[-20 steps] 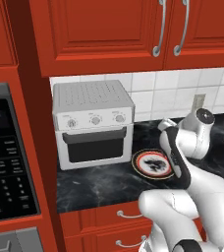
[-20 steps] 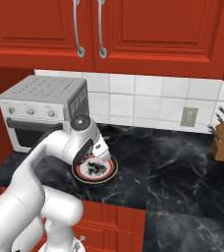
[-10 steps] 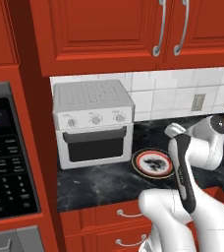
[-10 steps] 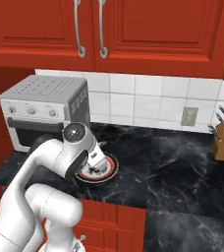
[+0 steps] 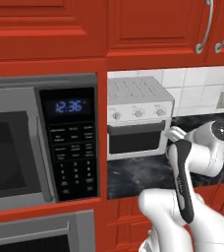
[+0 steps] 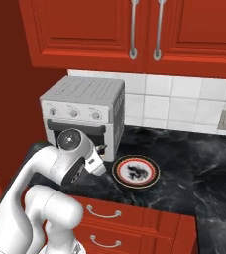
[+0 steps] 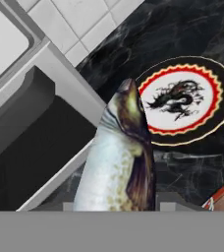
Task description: Place the fish on the counter behind the older fish on the same shelf of the fridge to maintain FIFO order. Close the fridge door when finished.
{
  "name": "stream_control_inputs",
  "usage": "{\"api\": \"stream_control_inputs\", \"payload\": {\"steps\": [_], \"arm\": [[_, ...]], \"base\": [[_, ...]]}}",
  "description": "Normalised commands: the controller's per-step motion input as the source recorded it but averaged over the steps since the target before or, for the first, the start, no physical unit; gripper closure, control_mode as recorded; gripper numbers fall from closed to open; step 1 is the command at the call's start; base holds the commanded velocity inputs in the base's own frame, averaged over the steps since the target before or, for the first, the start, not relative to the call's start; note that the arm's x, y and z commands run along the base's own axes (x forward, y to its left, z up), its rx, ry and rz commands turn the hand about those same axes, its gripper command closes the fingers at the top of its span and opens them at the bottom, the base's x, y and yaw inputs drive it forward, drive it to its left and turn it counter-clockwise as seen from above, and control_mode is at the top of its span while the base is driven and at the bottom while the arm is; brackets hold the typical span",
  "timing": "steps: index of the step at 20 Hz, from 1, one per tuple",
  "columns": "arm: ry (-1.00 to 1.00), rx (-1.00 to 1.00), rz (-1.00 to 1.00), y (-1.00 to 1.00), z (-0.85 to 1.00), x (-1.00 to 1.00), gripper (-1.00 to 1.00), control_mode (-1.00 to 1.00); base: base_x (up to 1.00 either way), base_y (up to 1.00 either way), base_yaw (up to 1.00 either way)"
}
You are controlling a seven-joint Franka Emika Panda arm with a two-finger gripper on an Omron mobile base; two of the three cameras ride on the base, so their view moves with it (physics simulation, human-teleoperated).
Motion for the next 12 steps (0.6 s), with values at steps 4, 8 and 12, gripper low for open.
{"api": "stream_control_inputs", "payload": {"steps": [4,8,12], "arm": [[0.00,0.00,0.00,0.00,0.00,0.00,1.00,1.00],[0.00,0.00,0.00,0.00,0.00,0.00,1.00,1.00],[0.00,0.00,0.00,0.00,0.00,0.00,1.00,1.00]], "base": [[-0.88,0.09,0.16],[-0.76,0.19,0.17],[-0.67,0.00,0.19]]}}
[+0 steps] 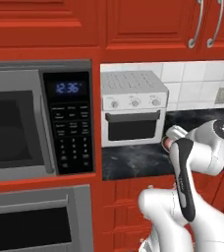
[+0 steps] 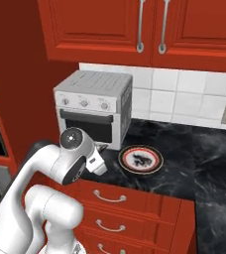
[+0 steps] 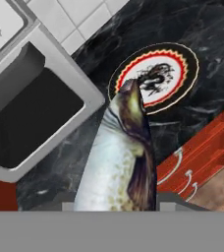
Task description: Place the fish on the counter behind the older fish on the same shelf of the fridge to maintain FIFO order. Close the fridge door when finished.
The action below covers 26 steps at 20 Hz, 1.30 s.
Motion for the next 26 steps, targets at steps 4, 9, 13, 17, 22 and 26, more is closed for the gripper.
{"api": "stream_control_inputs", "payload": {"steps": [4,9,13,17,22,26], "arm": [[0.00,0.00,0.00,0.00,0.00,0.00,1.00,1.00],[0.00,0.00,0.00,0.00,0.00,0.00,1.00,1.00],[0.00,0.00,0.00,0.00,0.00,0.00,1.00,1.00],[0.00,0.00,0.00,0.00,0.00,0.00,1.00,1.00],[0.00,0.00,0.00,0.00,0.00,0.00,1.00,1.00],[0.00,0.00,0.00,0.00,0.00,0.00,1.00,1.00]], "base": [[-0.96,0.00,0.23],[-1.00,-0.02,0.25],[-0.94,-0.04,0.26],[-0.82,-0.13,0.28],[-0.32,0.25,0.33],[-0.06,0.60,0.40]]}}
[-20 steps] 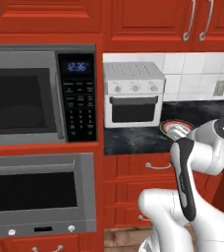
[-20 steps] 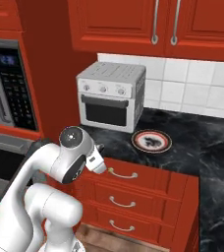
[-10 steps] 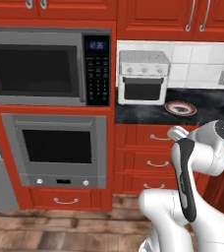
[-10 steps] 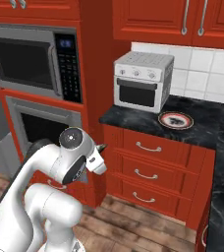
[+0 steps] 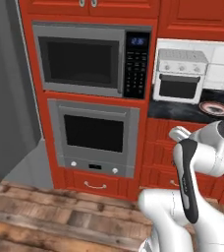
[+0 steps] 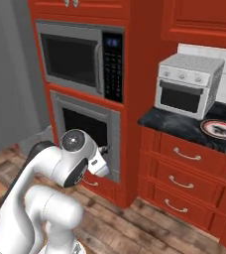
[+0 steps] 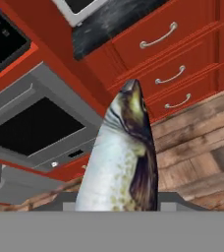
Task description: Place the fish on the counter behind the older fish on the same shelf of the fridge to maintain FIFO order. Close the fridge door when finished.
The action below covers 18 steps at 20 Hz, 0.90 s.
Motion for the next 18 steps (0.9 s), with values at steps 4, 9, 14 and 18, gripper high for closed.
{"api": "stream_control_inputs", "payload": {"steps": [4,9,14,18], "arm": [[0.00,0.00,0.00,0.00,0.00,0.00,1.00,1.00],[0.00,0.00,0.00,0.00,0.00,0.00,1.00,1.00],[0.00,0.00,0.00,0.00,0.00,0.00,1.00,1.00],[0.00,0.00,0.00,0.00,0.00,0.00,1.00,1.00]], "base": [[-0.04,0.64,0.44],[0.00,0.79,0.52],[-0.06,0.81,0.53],[-0.12,0.92,0.50]]}}
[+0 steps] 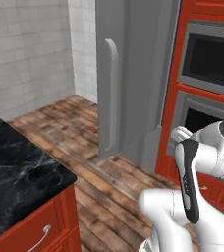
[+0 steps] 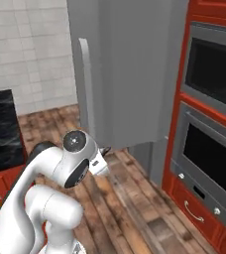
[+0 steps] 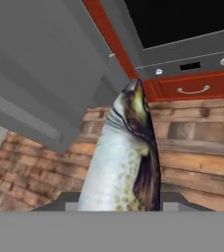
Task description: Place the fish on the counter behind the older fish on the same shelf of the fridge to maintain FIFO order. Close the fridge door when finished.
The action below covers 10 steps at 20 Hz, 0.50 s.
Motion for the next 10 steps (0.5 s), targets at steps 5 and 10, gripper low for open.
{"api": "stream_control_inputs", "payload": {"steps": [5,10], "arm": [[0.00,0.00,0.00,0.00,0.00,0.00,1.00,1.00],[0.00,0.00,0.00,0.00,0.00,0.00,1.00,1.00]], "base": [[0.09,0.45,0.52],[0.38,-0.22,0.49]]}}
